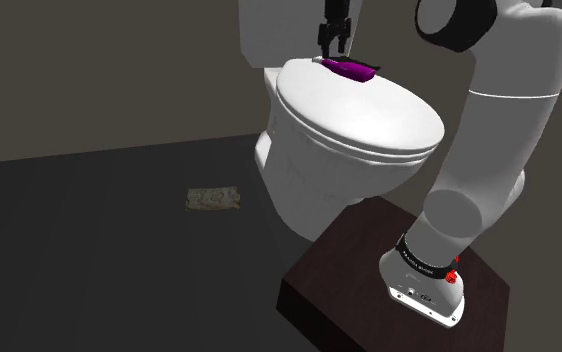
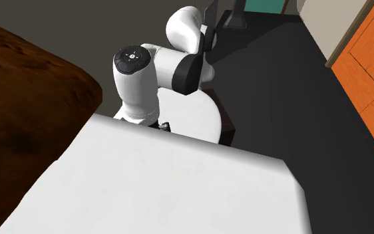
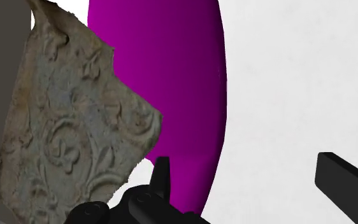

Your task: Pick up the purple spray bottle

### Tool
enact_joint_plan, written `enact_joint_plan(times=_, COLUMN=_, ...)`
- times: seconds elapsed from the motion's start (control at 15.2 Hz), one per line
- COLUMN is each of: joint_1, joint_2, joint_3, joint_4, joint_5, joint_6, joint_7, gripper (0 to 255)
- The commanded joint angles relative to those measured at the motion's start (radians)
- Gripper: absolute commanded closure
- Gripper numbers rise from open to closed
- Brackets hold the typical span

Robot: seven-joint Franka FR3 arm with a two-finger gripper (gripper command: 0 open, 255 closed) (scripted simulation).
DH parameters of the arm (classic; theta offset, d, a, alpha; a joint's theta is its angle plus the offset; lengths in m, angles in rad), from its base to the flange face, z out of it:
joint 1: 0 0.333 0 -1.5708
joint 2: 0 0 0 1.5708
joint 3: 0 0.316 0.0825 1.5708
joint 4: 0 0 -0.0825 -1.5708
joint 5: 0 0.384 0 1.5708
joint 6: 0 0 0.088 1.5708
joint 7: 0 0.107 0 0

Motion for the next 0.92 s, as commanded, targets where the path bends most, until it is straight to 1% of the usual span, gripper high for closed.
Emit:
enact_joint_plan(times=0.0, joint_1=-0.030, joint_2=0.100, joint_3=-0.008, joint_4=0.130, joint_5=0.015, joint_6=-0.040, joint_7=-0.029, gripper=0)
enact_joint_plan(times=0.07, joint_1=-0.048, joint_2=0.157, joint_3=-0.011, joint_4=0.210, joint_5=0.024, joint_6=-0.068, joint_7=-0.042, gripper=0)
enact_joint_plan(times=0.13, joint_1=-0.061, joint_2=0.195, joint_3=-0.012, joint_4=0.265, joint_5=0.030, joint_6=-0.088, joint_7=-0.051, gripper=0)
enact_joint_plan(times=0.59, joint_1=-0.048, joint_2=0.163, joint_3=-0.010, joint_4=0.121, joint_5=0.022, joint_6=0.025, joint_7=-0.037, gripper=0)
enact_joint_plan(times=0.73, joint_1=-0.047, joint_2=0.161, joint_3=-0.010, joint_4=0.110, joint_5=0.022, joint_6=0.033, joint_7=-0.036, gripper=0)
enact_joint_plan(times=0.79, joint_1=-0.047, joint_2=0.162, joint_3=-0.010, joint_4=0.107, joint_5=0.022, joint_6=0.037, joint_7=-0.037, gripper=255)
enact_joint_plan(times=0.86, joint_1=-0.050, joint_2=0.168, joint_3=-0.010, joint_4=0.120, joint_5=0.023, joint_6=0.030, joint_7=-0.038, gripper=255)
